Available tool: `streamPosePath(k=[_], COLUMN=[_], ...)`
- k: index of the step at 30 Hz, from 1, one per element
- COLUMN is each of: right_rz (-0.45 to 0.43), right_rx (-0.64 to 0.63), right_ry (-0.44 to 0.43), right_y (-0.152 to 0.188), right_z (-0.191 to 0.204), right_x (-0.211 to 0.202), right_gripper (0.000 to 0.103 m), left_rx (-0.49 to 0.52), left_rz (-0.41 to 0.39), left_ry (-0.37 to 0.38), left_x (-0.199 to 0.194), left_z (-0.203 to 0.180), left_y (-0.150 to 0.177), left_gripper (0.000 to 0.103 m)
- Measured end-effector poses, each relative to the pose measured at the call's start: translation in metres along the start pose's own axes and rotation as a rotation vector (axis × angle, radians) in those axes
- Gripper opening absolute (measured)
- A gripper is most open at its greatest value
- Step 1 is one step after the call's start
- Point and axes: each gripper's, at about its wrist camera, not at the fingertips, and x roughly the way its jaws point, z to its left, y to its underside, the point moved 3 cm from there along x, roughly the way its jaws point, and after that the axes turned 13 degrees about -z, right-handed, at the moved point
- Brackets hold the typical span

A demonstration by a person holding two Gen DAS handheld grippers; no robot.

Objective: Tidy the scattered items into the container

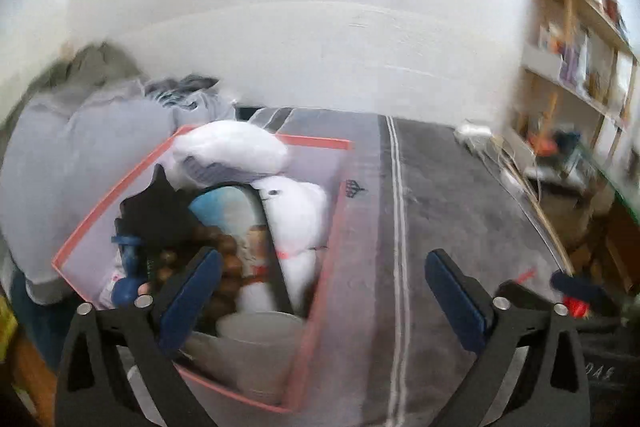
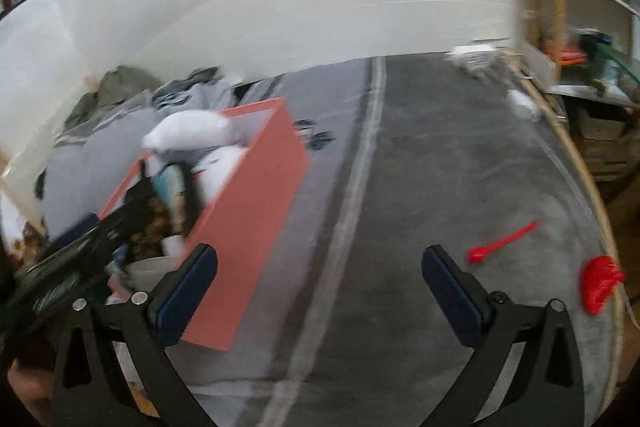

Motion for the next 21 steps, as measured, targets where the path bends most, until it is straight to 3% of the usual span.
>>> streamPosePath(k=[2,5,7,12,14,15,16,18,20,21], right_rz=[0.029,0.147,0.237,0.422,0.486,0.519,0.489,0.378,0.384,0.408], right_rx=[0.003,0.008,0.016,-0.104,-0.182,-0.203,-0.218,-0.195,-0.182,-0.190], right_ry=[0.049,0.176,0.252,0.412,0.428,0.421,0.401,0.331,0.310,0.309], right_y=[0.005,0.018,0.034,0.077,0.102,0.114,0.124,0.130,0.132,0.132], right_z=[-0.022,-0.064,-0.093,-0.140,-0.153,-0.158,-0.165,-0.174,-0.178,-0.178], right_x=[-0.001,0.010,0.022,0.046,0.062,0.069,0.074,0.075,0.080,0.085], right_gripper=[0.103,0.103,0.103,0.102,0.102,0.102,0.102,0.103,0.103,0.103], left_rx=[0.011,-0.046,0.023,0.285,0.350,0.319,0.306,0.281,0.249,0.248], left_rz=[0.086,0.273,0.379,0.579,0.672,0.640,0.614,0.607,0.642,0.662], left_ry=[0.018,0.175,0.202,0.140,0.126,0.136,0.143,0.148,0.155,0.166], left_x=[0.012,0.029,0.041,0.064,0.075,0.075,0.074,0.076,0.080,0.081], left_z=[-0.015,-0.048,-0.080,-0.135,-0.146,-0.146,-0.146,-0.147,-0.145,-0.146], left_y=[0.012,0.032,0.057,0.128,0.157,0.159,0.158,0.158,0.157,0.155], left_gripper=[0.103,0.103,0.103,0.103,0.103,0.103,0.103,0.103,0.103,0.089])
